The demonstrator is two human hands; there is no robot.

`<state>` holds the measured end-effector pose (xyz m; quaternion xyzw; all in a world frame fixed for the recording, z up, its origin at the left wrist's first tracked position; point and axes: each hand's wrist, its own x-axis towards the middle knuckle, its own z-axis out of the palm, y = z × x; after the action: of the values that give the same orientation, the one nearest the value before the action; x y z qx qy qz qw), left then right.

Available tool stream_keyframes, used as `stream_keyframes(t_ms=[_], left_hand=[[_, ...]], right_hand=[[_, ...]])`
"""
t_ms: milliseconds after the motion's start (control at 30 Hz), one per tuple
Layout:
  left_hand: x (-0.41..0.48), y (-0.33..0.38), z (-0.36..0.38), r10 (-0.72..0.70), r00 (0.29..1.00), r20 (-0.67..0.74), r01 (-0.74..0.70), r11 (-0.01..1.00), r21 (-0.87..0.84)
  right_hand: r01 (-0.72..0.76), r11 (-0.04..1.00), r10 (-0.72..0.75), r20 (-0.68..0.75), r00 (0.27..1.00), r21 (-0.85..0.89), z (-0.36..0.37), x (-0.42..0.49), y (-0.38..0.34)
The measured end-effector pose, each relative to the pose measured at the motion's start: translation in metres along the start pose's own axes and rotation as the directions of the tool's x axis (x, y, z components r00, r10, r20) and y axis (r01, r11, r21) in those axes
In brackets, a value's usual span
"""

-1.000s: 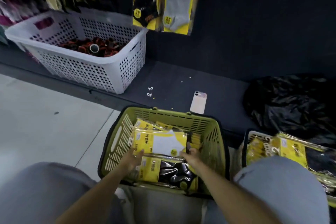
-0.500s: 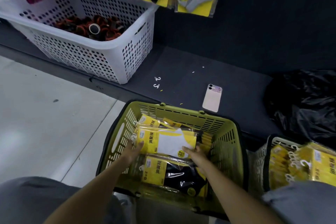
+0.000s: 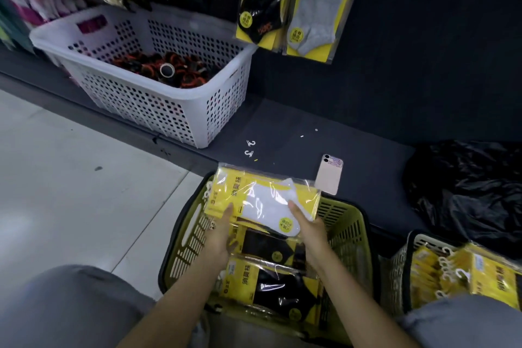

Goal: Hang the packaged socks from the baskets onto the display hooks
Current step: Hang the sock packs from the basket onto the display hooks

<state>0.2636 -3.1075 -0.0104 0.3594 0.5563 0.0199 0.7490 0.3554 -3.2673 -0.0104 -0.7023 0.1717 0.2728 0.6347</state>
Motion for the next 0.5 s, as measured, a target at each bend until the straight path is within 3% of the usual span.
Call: stream_keyframes(t_ms=[100, 167, 233, 333, 500], left_hand=[[-0.030, 0.020, 0.017, 0.133, 0.904, 0.406, -0.053, 0.978, -0.202], [-0.047, 0.038, 0.025, 0.284, 0.812, 0.509, -0.185, 0.954, -0.237], [-0.067, 0.058, 0.032, 0.412, 0.758, 0.507, -0.372, 0.910, -0.183], [-0.091, 0.087, 0.035, 0.601, 0.677, 0.425, -0.644, 0.763, -0.052], [-0.127, 0.128, 0.054, 0.729, 0.479, 0.489, -0.850, 0.524, 0.053]], right_hand=[[0.033, 0.989, -0.048, 0.100, 0.994, 0.146, -0.005, -0.023, -0.025], [0.093, 0.978, -0.129, 0.193, 0.973, 0.186, -0.011, -0.040, -0.042], [0.217, 0.965, -0.243, 0.186, 0.952, 0.148, -0.015, -0.052, -0.059], [0.438, 0.897, -0.440, 0.021, 0.898, 0.064, -0.021, -0.058, -0.097], [0.717, 0.697, -0.713, 0.131, 0.689, 0.018, -0.009, -0.085, -0.177]])
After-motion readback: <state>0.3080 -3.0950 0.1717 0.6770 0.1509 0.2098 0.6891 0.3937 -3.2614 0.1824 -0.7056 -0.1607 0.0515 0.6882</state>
